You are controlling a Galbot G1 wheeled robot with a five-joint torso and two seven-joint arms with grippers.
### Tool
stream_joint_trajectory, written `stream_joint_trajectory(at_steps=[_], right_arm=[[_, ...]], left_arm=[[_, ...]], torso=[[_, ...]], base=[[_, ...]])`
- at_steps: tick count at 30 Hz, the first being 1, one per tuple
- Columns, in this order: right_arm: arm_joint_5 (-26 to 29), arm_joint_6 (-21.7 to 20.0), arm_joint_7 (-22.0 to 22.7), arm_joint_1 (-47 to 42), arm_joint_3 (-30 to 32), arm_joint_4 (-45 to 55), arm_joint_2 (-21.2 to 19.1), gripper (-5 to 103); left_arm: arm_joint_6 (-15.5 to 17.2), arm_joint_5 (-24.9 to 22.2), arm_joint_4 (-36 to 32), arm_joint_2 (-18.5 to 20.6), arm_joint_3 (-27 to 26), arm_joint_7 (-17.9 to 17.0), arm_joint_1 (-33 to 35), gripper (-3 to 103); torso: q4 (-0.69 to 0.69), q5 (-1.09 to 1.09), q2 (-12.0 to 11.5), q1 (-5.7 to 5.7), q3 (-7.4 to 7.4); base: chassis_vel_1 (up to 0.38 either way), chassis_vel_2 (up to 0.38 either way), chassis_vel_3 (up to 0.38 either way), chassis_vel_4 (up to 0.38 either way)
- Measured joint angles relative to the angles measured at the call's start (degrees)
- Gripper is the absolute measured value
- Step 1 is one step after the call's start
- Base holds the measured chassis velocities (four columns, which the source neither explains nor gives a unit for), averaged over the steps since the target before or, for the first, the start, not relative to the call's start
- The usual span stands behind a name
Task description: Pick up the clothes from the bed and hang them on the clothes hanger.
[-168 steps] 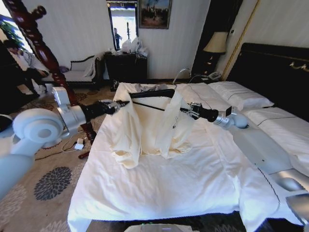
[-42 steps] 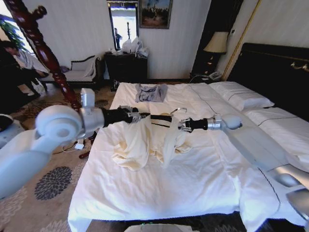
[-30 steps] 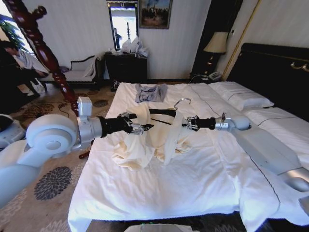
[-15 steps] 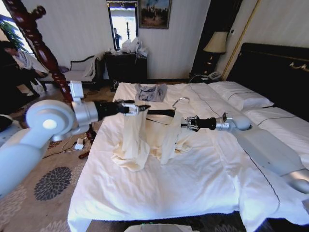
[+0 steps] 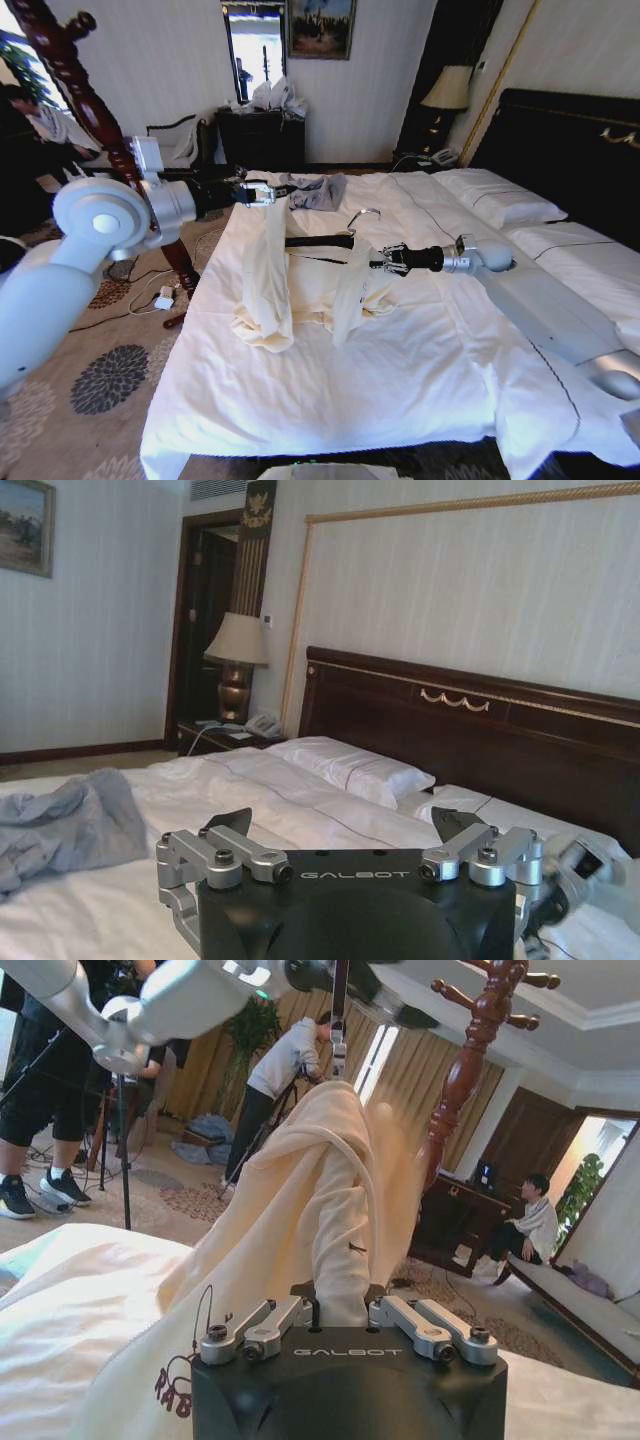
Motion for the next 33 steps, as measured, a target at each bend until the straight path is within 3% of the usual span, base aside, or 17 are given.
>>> stream_joint_trajectory(at_steps=[3,9,12,16,21,25,26,30,31,33], right_arm=[[0.1,0.0,-0.1,0.6,-0.4,0.5,0.9,19],[0.2,0.0,-0.1,0.5,0.0,0.5,1.1,19],[0.3,0.0,-0.2,0.1,0.3,0.2,0.8,19],[1.2,0.1,-0.5,-0.2,1.0,-0.2,0.3,19],[2.6,0.1,-0.5,0.1,1.2,-0.4,0.1,19],[4.5,-0.7,-0.1,0.6,1.1,-0.2,-0.2,19],[4.5,-0.7,-0.1,0.6,1.1,-0.2,-0.2,19],[3.9,-0.7,-0.3,1.0,0.7,-0.1,-0.1,19],[3.9,-0.7,-0.3,1.0,0.7,-0.1,-0.1,19],[3.0,-0.6,-0.3,1.6,0.3,-0.1,0.8,19]], left_arm=[[-0.6,1.9,4.5,-3.5,5.0,0.3,-6.5,100],[-0.5,4.1,6.9,-5.8,7.1,0.4,-8.7,100],[0.1,5.3,6.3,-4.4,6.7,-0.6,-6.7,100],[0.8,7.0,4.1,0.7,6.4,-8.3,-1.6,100],[0.8,7.3,-0.9,6.2,3.9,-8.0,4.3,100],[-2.2,10.6,-3.8,12.6,0.5,3.1,10.8,100],[-2.2,10.6,-3.8,12.6,0.5,3.1,10.8,100],[-6.2,16.9,0.3,14.7,2.9,12.4,9.3,100],[-6.2,16.9,0.3,14.7,2.9,12.4,9.3,100],[-9.3,21.3,2.4,15.3,4.6,19.8,8.5,100]], torso=[[0.07,0.02,0.0,0.01,0.00],[0.00,0.05,0.0,0.01,0.00],[0.03,0.03,0.0,0.01,0.00],[0.06,-0.02,0.0,0.00,0.00],[0.04,0.03,0.0,0.00,0.00],[0.08,0.00,0.0,-0.02,-0.01],[0.08,0.00,0.0,-0.02,-0.01],[0.02,0.02,0.0,-0.01,0.00],[0.02,0.02,0.0,-0.01,0.00],[0.01,0.01,0.0,-0.01,0.00]], base=[[0.000,0.000,0.000,0.000],[0.000,0.000,0.000,0.000],[0.000,0.000,0.000,0.000],[0.000,0.000,0.000,0.000],[0.000,0.000,0.000,0.000],[0.000,0.000,0.000,0.000],[0.000,0.000,0.000,0.000],[0.000,0.000,0.000,0.000],[0.000,0.000,0.000,0.000],[0.000,0.000,0.000,0.000]])
